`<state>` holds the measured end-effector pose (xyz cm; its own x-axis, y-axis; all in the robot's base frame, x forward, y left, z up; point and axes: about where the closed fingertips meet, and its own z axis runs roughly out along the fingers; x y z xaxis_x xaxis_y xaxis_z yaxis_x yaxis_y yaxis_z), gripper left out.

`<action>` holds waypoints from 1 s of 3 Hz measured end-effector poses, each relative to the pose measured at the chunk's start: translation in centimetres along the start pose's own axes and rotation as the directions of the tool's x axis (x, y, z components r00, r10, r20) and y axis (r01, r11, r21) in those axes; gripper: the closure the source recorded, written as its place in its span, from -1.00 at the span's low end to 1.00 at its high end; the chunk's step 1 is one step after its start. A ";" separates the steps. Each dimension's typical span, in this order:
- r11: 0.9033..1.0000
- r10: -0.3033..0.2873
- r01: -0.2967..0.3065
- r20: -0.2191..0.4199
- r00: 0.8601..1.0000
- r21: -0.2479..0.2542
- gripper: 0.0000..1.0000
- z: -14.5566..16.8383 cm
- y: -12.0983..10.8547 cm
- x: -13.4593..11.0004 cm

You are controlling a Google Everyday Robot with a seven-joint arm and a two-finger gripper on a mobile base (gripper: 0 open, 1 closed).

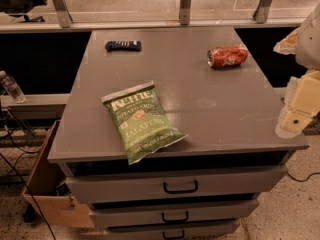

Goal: Place coke can upright

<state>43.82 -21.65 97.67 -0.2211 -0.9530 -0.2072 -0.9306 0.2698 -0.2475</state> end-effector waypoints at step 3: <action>0.999 -0.020 0.016 0.139 0.990 0.029 -1.00 5.0 -7.3 -2.6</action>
Offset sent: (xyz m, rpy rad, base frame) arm 0.0739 0.0073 -0.0260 0.1232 -0.0378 0.0791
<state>52.66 -20.41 95.30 -0.1602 -0.9298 -0.3314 -0.9252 0.2585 -0.2778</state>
